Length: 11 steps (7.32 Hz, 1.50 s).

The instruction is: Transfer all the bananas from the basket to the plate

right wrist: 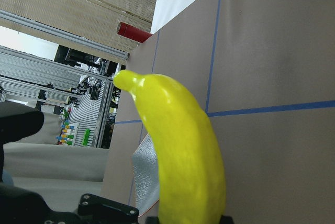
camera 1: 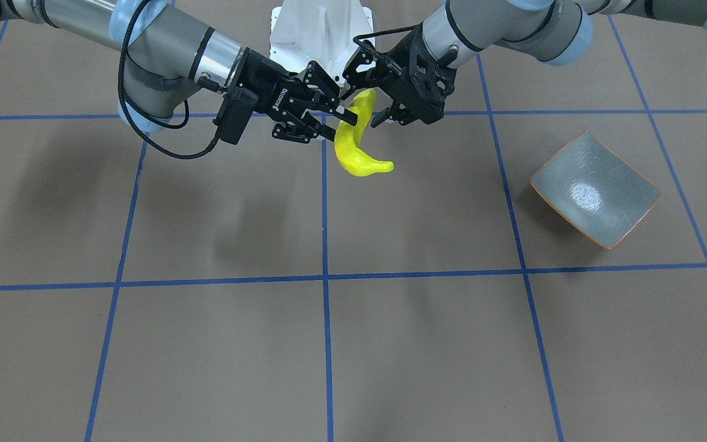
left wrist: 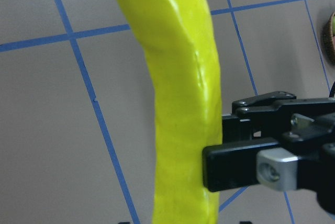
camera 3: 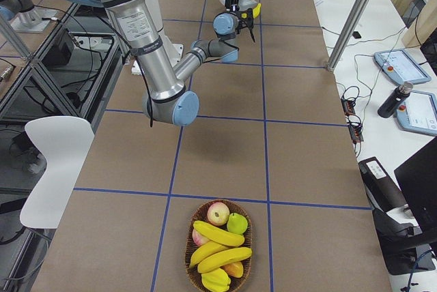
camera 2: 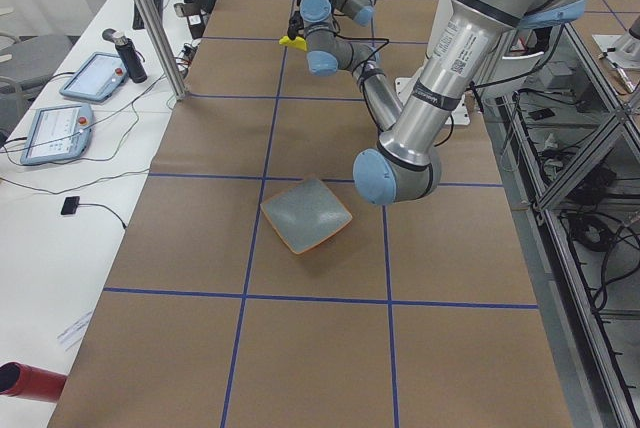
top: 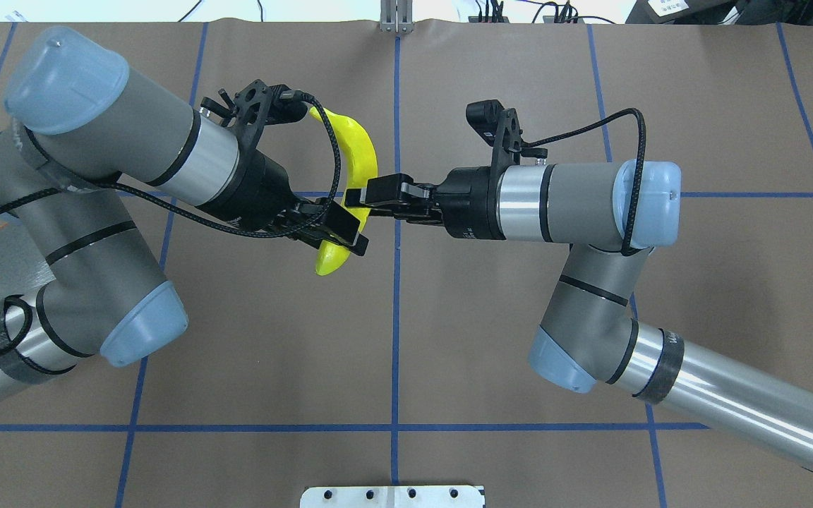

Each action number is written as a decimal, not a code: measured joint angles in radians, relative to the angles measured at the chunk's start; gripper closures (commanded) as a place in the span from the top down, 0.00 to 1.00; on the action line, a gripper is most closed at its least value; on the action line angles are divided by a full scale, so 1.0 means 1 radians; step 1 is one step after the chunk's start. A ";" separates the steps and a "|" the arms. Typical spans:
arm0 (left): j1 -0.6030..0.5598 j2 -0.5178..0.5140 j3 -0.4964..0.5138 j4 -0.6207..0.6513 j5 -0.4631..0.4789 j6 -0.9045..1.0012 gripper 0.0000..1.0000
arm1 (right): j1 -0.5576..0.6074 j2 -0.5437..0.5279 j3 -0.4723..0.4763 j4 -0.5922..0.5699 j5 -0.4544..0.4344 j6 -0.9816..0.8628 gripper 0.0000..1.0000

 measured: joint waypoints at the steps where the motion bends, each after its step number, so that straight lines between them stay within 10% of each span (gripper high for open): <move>1: 0.001 -0.001 0.000 0.000 0.000 0.000 0.01 | -0.002 -0.006 -0.001 0.018 0.001 0.000 0.00; 2: 0.001 -0.001 0.000 0.000 0.000 -0.001 0.00 | -0.005 -0.010 -0.002 0.029 0.001 0.000 0.00; 3: 0.001 -0.001 0.000 0.000 0.001 -0.002 0.00 | -0.007 -0.010 -0.002 0.035 0.001 0.000 0.37; 4: 0.001 0.000 0.000 0.000 0.000 -0.003 0.00 | -0.009 -0.009 -0.002 0.039 0.000 -0.001 0.99; 11: -0.017 0.071 -0.032 0.013 -0.031 -0.055 0.00 | 0.024 -0.124 0.013 0.165 -0.013 0.023 1.00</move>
